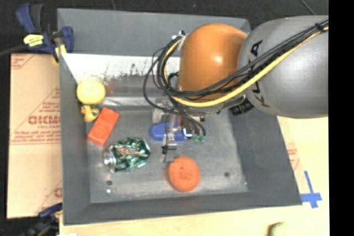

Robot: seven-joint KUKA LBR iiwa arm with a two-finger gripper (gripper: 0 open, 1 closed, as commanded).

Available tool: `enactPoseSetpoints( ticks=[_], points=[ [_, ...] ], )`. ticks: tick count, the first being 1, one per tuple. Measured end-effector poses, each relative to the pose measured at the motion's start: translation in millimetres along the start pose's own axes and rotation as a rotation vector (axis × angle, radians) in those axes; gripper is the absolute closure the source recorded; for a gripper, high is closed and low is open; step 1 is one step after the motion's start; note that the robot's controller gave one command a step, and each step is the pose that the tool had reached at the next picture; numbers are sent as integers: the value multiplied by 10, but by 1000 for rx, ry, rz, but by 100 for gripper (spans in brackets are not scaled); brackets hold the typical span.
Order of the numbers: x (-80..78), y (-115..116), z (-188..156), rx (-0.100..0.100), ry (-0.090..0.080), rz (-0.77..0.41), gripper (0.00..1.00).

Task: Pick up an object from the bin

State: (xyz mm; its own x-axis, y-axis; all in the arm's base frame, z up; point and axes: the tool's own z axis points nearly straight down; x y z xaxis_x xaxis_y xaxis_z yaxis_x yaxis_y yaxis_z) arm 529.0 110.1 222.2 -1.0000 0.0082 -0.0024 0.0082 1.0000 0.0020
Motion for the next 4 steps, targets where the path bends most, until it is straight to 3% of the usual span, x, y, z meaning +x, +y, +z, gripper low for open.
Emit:
enactPoseSetpoints(
  ticks=[1,2,3,4],
  points=[
    [0,0,0,0,0,0,0],
    [212,-3,309,-1,-3,64,0],
    [124,138,-152,1,0,43,0],
    [212,132,154,-1,-10,36,0]
  ],
)
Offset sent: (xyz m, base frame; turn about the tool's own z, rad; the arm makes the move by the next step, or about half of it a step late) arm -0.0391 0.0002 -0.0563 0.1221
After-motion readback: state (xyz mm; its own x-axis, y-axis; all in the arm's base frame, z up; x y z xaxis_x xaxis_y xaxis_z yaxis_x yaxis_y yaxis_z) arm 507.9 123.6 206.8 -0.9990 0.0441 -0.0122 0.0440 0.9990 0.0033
